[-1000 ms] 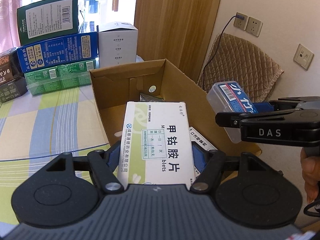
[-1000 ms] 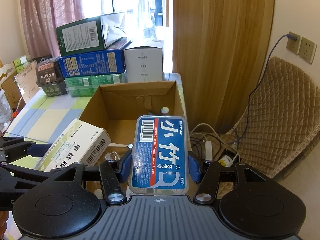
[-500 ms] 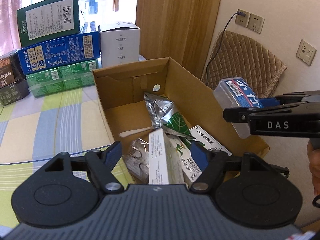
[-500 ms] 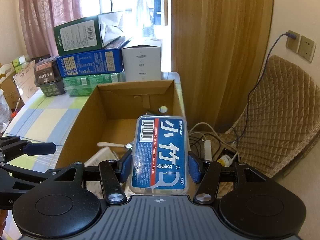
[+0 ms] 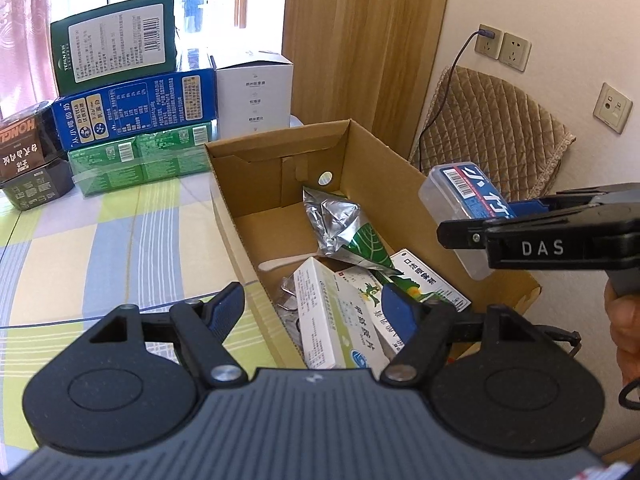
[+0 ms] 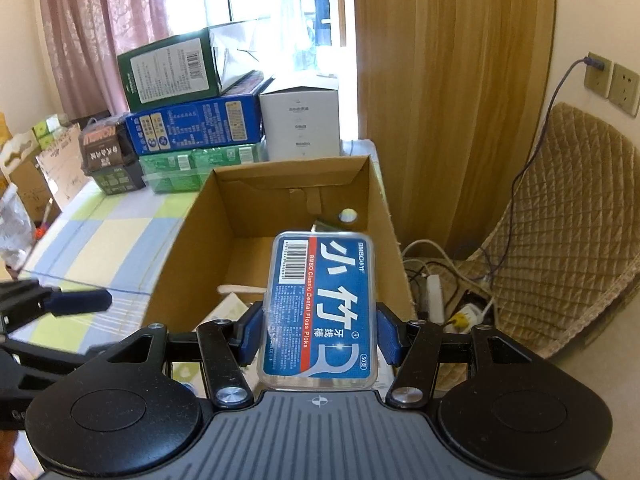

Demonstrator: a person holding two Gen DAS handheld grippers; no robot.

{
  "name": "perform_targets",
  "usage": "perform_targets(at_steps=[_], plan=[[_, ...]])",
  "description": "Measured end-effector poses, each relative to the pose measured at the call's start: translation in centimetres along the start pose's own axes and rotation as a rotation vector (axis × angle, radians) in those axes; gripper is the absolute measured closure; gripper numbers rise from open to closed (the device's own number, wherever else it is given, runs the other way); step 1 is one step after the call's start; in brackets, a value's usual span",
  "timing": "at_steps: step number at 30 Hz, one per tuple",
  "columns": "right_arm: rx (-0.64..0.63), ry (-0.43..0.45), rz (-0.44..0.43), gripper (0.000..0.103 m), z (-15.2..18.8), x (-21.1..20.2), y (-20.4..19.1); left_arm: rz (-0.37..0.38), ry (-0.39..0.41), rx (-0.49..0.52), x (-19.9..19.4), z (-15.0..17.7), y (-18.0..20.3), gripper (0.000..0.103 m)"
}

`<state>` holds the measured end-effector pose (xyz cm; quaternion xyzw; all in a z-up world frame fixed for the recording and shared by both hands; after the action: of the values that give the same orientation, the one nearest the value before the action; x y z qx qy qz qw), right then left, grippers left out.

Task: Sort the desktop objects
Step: 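Open both tools to drop the medicine box and toothpick case into the box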

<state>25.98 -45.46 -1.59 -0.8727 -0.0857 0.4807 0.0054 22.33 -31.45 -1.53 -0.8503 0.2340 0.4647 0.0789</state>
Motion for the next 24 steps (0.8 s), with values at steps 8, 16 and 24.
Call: perform_targets(at_steps=[8,16,24], plan=[[0.043,0.028,-0.023,0.025,0.0,-1.0,-0.1,0.002,-0.007,-0.01,-0.5,1.1,-0.8,0.023],[0.069,0.057,-0.02,0.011,1.8,-4.2,0.6,-0.002,0.033,-0.024,-3.2,2.7,-1.0,0.006],[0.032,0.031,0.023,0.002,5.3,-7.2,-0.4,-0.003,0.069,-0.044,-6.4,4.7,-0.4,0.001]])
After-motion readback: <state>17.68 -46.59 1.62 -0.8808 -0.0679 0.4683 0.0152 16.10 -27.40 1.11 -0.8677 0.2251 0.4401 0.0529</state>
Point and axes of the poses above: each gripper's, at about its wrist camera, not at the fingertips, and x roughly the way its jaws point, y to its right, z to its underside, the point moved 9 cm from there along x, roughly the way its jaws point, and after that the axes turned 14 degrees about -y, right-handed, at the moved point
